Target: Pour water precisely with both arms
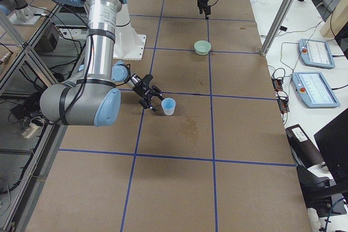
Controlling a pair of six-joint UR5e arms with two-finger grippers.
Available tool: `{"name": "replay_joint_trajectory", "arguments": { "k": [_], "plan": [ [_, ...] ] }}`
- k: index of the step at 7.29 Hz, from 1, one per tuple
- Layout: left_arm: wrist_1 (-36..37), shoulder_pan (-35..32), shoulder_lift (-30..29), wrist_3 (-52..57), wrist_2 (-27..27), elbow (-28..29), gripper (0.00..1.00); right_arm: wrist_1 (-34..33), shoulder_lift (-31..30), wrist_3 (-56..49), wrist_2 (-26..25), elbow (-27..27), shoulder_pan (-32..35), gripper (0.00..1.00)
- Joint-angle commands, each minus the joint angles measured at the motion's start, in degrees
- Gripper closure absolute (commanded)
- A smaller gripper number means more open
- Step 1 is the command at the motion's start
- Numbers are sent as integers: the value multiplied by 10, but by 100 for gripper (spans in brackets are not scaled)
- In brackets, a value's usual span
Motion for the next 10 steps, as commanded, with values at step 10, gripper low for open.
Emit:
{"name": "replay_joint_trajectory", "arguments": {
  "k": [10],
  "plan": [
    [0,3,0,0,0,2,0,-26,47,-8,-17,-45,52,1]
  ]
}}
